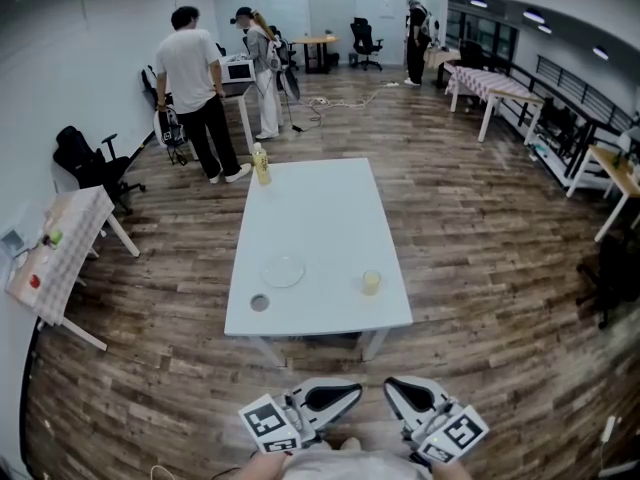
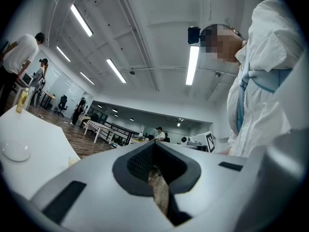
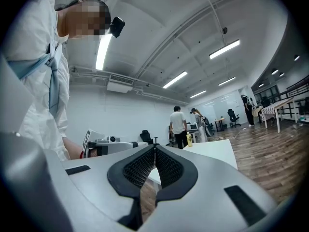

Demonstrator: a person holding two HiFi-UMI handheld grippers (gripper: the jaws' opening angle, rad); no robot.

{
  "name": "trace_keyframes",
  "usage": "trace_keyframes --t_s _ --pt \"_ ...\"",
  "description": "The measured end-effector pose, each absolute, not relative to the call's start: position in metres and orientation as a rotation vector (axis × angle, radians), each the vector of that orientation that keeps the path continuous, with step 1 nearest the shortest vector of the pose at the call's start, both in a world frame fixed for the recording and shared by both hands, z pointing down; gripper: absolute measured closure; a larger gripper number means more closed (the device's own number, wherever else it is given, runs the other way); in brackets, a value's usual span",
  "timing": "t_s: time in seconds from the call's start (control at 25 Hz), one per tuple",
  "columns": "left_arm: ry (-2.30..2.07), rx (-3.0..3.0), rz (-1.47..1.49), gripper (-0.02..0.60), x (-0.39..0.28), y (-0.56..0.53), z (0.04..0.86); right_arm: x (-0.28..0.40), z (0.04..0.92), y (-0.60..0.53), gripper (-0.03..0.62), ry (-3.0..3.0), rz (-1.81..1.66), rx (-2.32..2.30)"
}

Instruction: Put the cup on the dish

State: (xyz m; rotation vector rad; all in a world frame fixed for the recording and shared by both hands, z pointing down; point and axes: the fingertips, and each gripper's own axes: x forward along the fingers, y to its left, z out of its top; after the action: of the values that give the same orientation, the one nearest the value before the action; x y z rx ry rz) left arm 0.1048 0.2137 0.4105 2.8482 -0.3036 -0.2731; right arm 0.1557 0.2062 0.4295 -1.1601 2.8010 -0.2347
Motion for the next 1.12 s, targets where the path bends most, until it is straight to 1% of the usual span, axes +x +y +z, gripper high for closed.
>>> trace_keyframes --t_s 0.52,1.12 --pt "-0.374 2.818 -0.304 0.58 0.069 0.188 0.417 0.123 0.435 0.179 0.562 2.853 -0.223 -1.122" --pt "-0.372 2.848 -0.297 0.581 0.005 0.101 0.407 0.053 0.416 0.095 0.562 2.856 -0.205 -1.108"
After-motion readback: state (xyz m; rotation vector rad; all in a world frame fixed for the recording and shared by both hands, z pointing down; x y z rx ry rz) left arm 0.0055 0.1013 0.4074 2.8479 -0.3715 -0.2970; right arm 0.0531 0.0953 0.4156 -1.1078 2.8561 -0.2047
